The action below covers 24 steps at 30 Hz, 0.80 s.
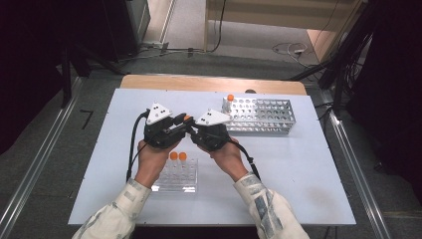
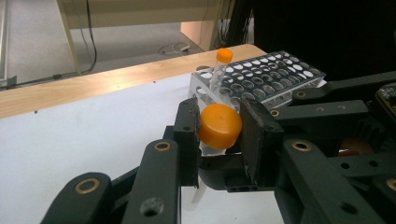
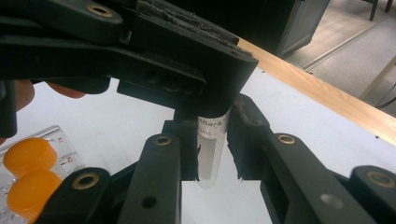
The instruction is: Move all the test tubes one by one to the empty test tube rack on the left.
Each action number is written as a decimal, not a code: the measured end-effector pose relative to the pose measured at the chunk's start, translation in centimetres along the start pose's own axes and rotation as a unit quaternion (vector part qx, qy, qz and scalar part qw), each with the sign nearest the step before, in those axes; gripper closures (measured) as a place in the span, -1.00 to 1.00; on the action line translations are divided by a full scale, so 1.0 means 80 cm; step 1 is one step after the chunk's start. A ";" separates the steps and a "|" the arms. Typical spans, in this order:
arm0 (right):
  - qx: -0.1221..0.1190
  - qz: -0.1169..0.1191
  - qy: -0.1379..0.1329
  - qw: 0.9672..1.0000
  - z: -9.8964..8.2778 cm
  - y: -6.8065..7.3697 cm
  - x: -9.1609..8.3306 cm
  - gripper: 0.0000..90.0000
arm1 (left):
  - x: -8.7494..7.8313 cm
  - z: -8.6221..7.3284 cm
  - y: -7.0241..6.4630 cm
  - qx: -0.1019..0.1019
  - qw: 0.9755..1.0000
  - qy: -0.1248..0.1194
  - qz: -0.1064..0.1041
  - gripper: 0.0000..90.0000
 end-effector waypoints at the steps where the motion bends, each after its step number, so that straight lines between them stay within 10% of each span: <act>1: 0.002 0.000 0.000 1.000 0.000 0.000 0.000 0.57 | 0.000 0.000 0.000 0.000 1.000 0.001 0.000 0.55; 11: 0.041 0.018 0.010 0.999 -0.001 -0.009 -0.003 -0.27 | -0.005 0.005 0.004 -0.001 1.000 -0.009 0.007 0.55; 24: 0.060 0.009 0.006 0.998 -0.008 -0.029 -0.027 -0.34 | -0.030 0.013 0.019 -0.004 1.000 -0.023 0.014 0.56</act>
Point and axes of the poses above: each handheld gripper's, and its own axes: x roughly forward along the jaws, z roughly out of its top, y roughly to its left, the point moved 3 cm from there along x, roughly forward along the jaws, and after that the axes turned 14 degrees about -y, right-handed, at the moved point
